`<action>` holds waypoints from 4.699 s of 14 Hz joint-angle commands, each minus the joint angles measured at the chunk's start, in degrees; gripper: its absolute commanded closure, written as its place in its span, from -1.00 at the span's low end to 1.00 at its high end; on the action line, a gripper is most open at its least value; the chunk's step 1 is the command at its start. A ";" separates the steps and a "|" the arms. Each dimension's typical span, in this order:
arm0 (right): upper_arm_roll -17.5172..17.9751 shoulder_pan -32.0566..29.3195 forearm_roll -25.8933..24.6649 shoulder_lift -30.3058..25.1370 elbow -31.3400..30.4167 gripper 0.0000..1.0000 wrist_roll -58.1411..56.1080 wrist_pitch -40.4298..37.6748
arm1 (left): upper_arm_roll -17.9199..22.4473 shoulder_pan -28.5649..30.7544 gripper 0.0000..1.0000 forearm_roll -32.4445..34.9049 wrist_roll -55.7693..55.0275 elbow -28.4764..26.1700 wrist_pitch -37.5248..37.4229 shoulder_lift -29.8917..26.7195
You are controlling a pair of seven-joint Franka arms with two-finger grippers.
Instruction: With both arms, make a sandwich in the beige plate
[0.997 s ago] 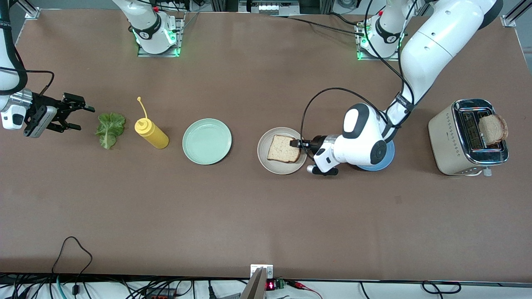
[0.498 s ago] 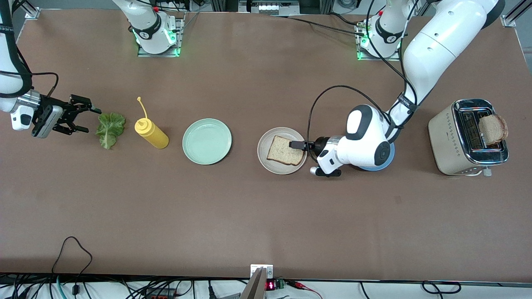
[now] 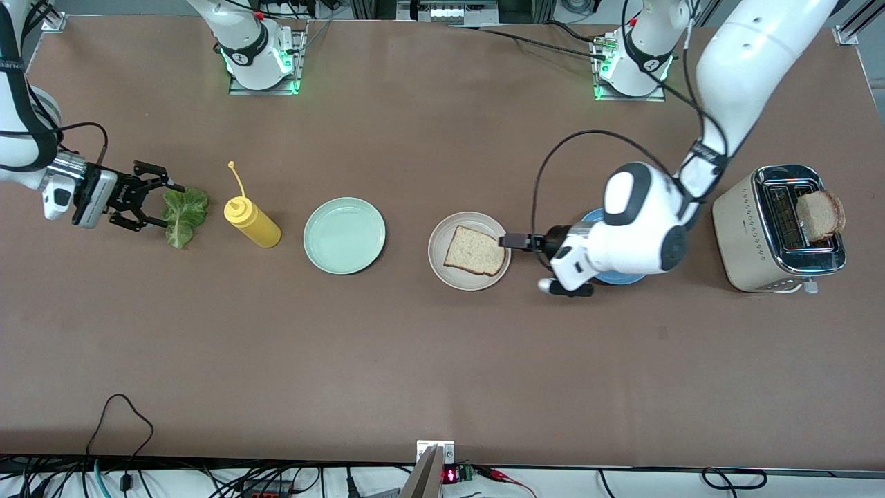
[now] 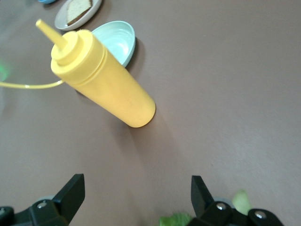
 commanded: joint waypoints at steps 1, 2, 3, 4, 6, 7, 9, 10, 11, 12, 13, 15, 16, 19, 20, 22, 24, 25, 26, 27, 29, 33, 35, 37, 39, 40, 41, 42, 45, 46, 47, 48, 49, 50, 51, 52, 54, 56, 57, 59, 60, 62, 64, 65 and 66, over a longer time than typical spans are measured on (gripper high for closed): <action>0.97 -1.14 3.66 1.49 -0.68 -1.00 -7.33 0.53 | -0.03 5.15 -1.00 6.42 1.09 -1.31 -4.87 -4.11; 0.97 -1.14 4.28 1.93 -0.68 -1.00 -8.39 0.52 | -0.03 6.56 -1.00 10.46 1.18 -0.61 -6.97 -4.29; 0.97 -1.05 4.98 2.29 -0.59 -1.00 -10.22 0.61 | -0.12 7.87 -1.00 14.50 1.18 0.09 -8.47 -4.21; 0.97 -1.05 6.82 3.16 -0.59 -1.00 -13.29 0.53 | -0.12 9.11 -1.00 17.41 1.35 0.27 -9.27 -4.21; 0.97 -1.05 11.47 5.70 -0.59 -1.00 -20.05 -0.09 | -0.03 11.04 -1.00 20.50 1.35 1.85 -11.64 -4.38; 0.97 -0.97 13.67 6.59 -0.51 -1.00 -22.70 -0.44 | -0.03 11.83 -1.00 22.87 1.44 3.86 -13.83 -4.38; 0.97 -0.61 16.67 7.47 -0.50 -1.00 -25.87 -2.45 | -0.03 12.11 -1.00 28.58 1.44 8.25 -16.56 -3.68; 0.97 -0.53 18.07 8.26 -0.33 -1.00 -27.45 -3.86 | -0.03 12.11 -1.00 30.08 1.36 9.75 -16.66 -3.59; 0.97 -0.52 19.65 9.05 -0.24 -1.00 -29.12 -5.00 | -0.03 12.11 -1.00 31.06 1.35 11.16 -16.66 -3.59; 0.97 -0.52 21.06 9.84 -0.15 -1.00 -30.79 -5.62 | -0.03 12.11 -1.00 32.20 1.35 12.57 -16.75 -3.59; 1.05 -0.52 21.77 10.20 0.02 -1.00 -31.50 -5.98 | 0.75 12.02 -1.00 32.56 1.62 12.93 -16.75 -3.77; 1.75 -0.35 23.70 10.99 0.63 -1.00 -32.73 -6.85 | 3.73 10.19 -1.00 31.86 1.62 13.63 -18.14 -6.13; 2.37 -0.44 25.19 11.60 0.81 -1.00 -33.70 -7.82 | 6.88 7.21 -1.00 31.86 1.62 15.38 -20.51 -7.01; 2.64 0.26 27.93 13.71 1.69 -1.00 -34.59 -9.06 | 26.91 -8.35 -1.00 27.05 1.79 22.32 -27.20 -10.61; 2.64 0.35 28.19 14.24 1.69 -1.00 -34.59 -9.06 | 28.34 -8.63 -1.00 24.50 1.79 22.34 -27.12 -12.10; 2.72 0.70 28.37 14.85 1.78 -1.00 -34.68 -8.88 | 29.59 -8.64 -1.00 23.16 1.88 21.72 -27.03 -16.49; 2.72 1.49 30.20 15.56 1.95 -1.00 -35.11 -8.88 | 31.16 -8.37 -1.00 23.86 2.75 19.89 -28.17 -21.14; 2.72 1.93 30.65 16.00 2.04 -1.00 -35.55 -8.88 | 31.78 -8.37 -1.00 23.86 6.07 17.01 -29.13 -23.87; 2.72 2.28 30.83 16.43 2.22 -1.00 -35.82 -8.88 | 31.96 -8.37 -1.00 23.86 7.84 14.37 -29.23 -25.72; 2.72 2.72 31.26 16.70 2.39 -1.00 -35.82 -8.88 | 31.88 -7.76 -1.00 23.86 7.95 12.43 -29.40 -26.78; 2.72 3.60 32.49 16.70 2.40 -1.00 -35.82 -8.79 | 31.79 -7.14 -1.00 23.60 7.69 11.53 -29.32 -27.41; 2.72 4.66 33.99 17.49 2.48 -1.00 -35.82 -8.62 | 30.38 -7.23 -1.00 23.68 2.59 7.93 -28.70 -31.10; 2.72 4.75 33.99 17.58 2.48 -1.00 -35.91 -8.79 | 30.38 -7.23 -1.00 23.68 2.50 6.96 -28.70 -32.06; 2.72 4.75 33.91 17.85 2.31 -1.00 -36.86 -9.05 | 30.38 -7.23 -1.00 23.77 2.50 5.13 -28.62 -33.12; 2.72 4.66 33.64 17.93 2.13 -1.00 -37.75 -9.23 | 30.29 -7.32 -1.00 23.77 2.50 3.01 -28.44 -34.09; 2.72 4.66 33.55 17.93 2.13 -1.00 -37.84 -9.84 | 30.29 -7.49 -1.00 23.77 2.50 3.00 -28.44 -34.18; 2.72 4.66 33.55 17.93 2.05 -1.00 -37.84 -10.02 | 30.29 -7.58 -1.00 23.86 2.50 3.18 -28.18 -34.09; 2.72 4.75 33.47 17.93 2.04 -1.00 -37.84 -10.28 | 30.29 -7.58 -1.00 23.77 2.50 3.18 -28.18 -34.09; 2.72 5.36 33.55 17.93 2.04 -1.00 -37.66 -10.64 | 30.29 -7.93 -1.00 23.68 2.50 3.53 -28.18 -34.00; 2.72 5.45 33.55 17.93 2.04 -1.00 -37.66 -10.64 | 30.29 -8.11 -1.00 23.77 2.41 3.53 -28.09 -34.00; 2.72 5.45 33.55 18.02 2.04 -1.00 -37.66 -10.64 | 30.21 -8.20 -1.00 23.77 2.41 3.53 -28.00 -34.00; 2.72 5.54 33.64 18.20 2.04 -1.00 -37.66 -10.64 | 30.03 -8.20 -1.00 23.34 2.41 3.53 -28.00 -34.00; 2.81 5.63 33.82 18.46 2.04 -1.00 -37.66 -10.55 | 29.94 -8.20 -1.00 23.16 2.32 3.53 -28.00 -34.00; 2.90 5.98 33.99 18.72 2.04 -1.00 -37.66 -10.55 | 29.68 -8.37 -1.00 23.16 2.06 3.53 -27.91 -33.91; 3.07 6.15 34.17 18.81 2.13 -1.00 -37.66 -10.29 | 28.63 -8.28 -1.00 23.16 2.06 3.53 -27.22 -33.74; 3.16 6.24 34.52 18.81 2.13 -1.00 -37.66 -10.11 | 28.62 -7.85 -1.00 23.24 2.06 3.53 -27.12 -33.74; 3.16 6.68 35.40 18.81 2.31 -0.66 -37.66 -10.02 | 28.80 -6.97 -1.00 23.24 2.93 3.79 -27.12 -33.82; 3.16 7.12 36.01 18.81 2.40 -0.27 -37.66 -9.85 | 29.15 -6.97 -1.00 23.16 3.02 3.79 -27.12 -33.83; 3.16 7.30 36.10 18.99 2.40 -0.08 -37.66 -9.85 | 29.41 -7.66 -1.00 23.16 3.02 3.79 -27.12 -33.74; 3.25 7.56 36.28 18.99 2.40 0.24 -37.66 -9.67 | 30.47 -8.72 -1.00 23.24 3.02 3.79 -27.12 -33.74; 3.16 7.56 36.28 18.99 2.40 0.40 -37.66 -9.50 | 30.47 -8.90 -1.00 23.16 3.02 3.79 -27.12 -33.82; 3.16 7.56 36.28 18.90 2.48 0.77 -37.58 -9.41 | 31.87 -9.60 -1.00 23.16 3.11 3.79 -27.30 -33.83; 3.16 7.56 36.28 18.46 2.57 0.95 -36.88 -9.23 | 32.84 -10.04 -1.00 23.24 3.11 3.79 -27.47 -33.91; 3.16 7.56 36.28 17.94 2.57 0.98 -36.35 -8.88 | 32.84 -9.61 -1.00 23.24 3.20 3.79 -27.56 -33.91; 3.16 7.56 36.28 17.50 2.57 1.00 -35.56 -8.71 | 32.75 -9.43 -1.00 23.24 3.37 3.79 -27.74 -34.00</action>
